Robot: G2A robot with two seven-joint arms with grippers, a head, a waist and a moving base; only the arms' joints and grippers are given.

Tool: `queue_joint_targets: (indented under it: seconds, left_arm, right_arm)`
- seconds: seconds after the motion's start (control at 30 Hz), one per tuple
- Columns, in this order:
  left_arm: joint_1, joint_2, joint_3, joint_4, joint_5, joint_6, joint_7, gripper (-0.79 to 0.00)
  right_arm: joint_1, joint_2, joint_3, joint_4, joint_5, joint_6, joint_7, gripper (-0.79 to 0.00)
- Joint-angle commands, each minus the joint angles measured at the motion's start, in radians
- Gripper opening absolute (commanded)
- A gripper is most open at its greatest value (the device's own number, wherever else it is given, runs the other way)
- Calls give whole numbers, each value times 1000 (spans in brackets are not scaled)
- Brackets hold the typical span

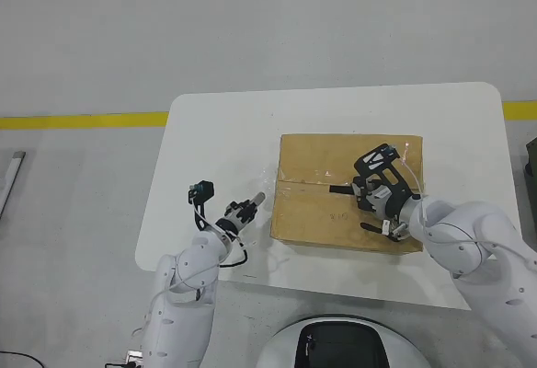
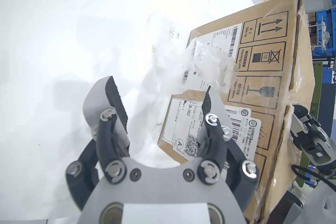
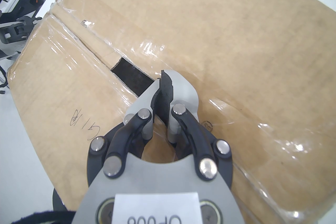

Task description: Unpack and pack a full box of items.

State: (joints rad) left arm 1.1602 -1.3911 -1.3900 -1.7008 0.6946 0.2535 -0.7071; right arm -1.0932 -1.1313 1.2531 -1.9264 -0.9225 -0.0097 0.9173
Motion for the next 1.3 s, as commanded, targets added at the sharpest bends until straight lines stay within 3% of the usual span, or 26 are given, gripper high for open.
queue_joint_targets:
  seconds: [0.0,0.43,0.57,0.7,1.27]
  left_arm:
    - [-7,0,8,10,0,2,7,-191]
    - [-38,-1,49,46,-25,4,55,-305]
    - [-47,-1,64,56,-24,-2,73,-428]
    - [-49,1,72,58,-5,-5,79,-785]
    - [-19,19,74,-8,176,30,103,-785]
  right_arm:
    - [0,0,0,1,0,-1,0,-785]
    - [2,-2,-6,6,2,-3,-3,-785]
    - [3,-2,-7,7,3,-5,-2,-785]
    - [3,-2,-8,6,1,-2,-1,-785]
    - [-9,-3,-14,2,-12,3,7,-785]
